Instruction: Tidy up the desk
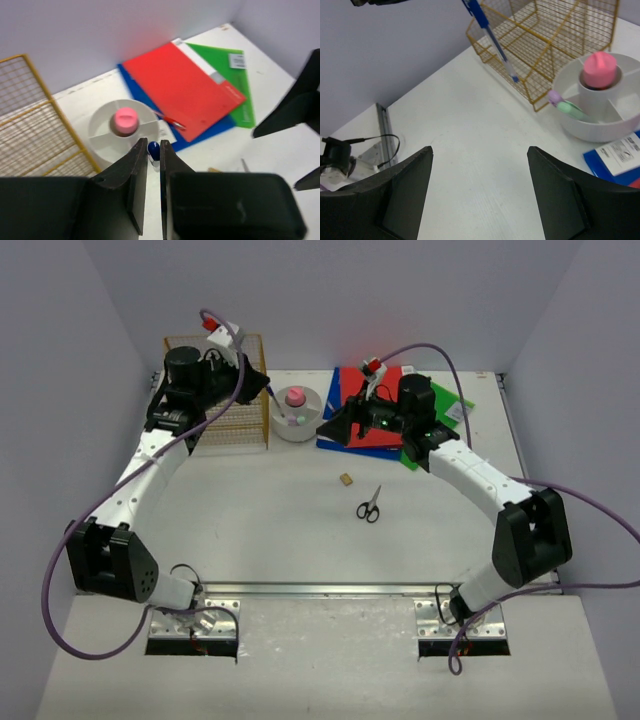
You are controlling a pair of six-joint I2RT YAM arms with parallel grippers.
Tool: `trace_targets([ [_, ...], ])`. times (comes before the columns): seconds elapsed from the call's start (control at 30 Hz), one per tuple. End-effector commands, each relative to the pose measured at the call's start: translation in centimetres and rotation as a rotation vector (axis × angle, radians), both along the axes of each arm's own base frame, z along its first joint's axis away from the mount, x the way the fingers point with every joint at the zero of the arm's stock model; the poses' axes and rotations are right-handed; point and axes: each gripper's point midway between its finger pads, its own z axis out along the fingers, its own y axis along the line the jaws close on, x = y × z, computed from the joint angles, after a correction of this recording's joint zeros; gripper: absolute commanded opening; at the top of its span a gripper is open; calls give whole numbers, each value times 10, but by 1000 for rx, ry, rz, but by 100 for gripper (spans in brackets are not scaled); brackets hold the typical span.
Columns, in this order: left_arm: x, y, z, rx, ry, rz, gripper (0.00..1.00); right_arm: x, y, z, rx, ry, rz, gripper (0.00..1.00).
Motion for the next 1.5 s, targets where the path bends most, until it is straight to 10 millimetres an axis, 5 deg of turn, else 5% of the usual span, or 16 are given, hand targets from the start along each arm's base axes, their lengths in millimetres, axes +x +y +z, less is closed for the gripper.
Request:
trace_targets([
  [0.0, 45, 50, -8, 203, -22, 276, 0, 10, -36, 8, -1, -23, -99, 77],
  [0.53, 108, 41, -24, 167, -32, 296, 0, 2, -86, -30, -64, 24, -212, 77],
  [1.1, 64, 42, 41, 211, -151, 332, 0, 1, -93, -40, -72, 49, -211, 77],
  [1.47, 79, 15, -11, 253, -67, 245, 0, 3, -92, -47, -79, 64, -208, 77],
])
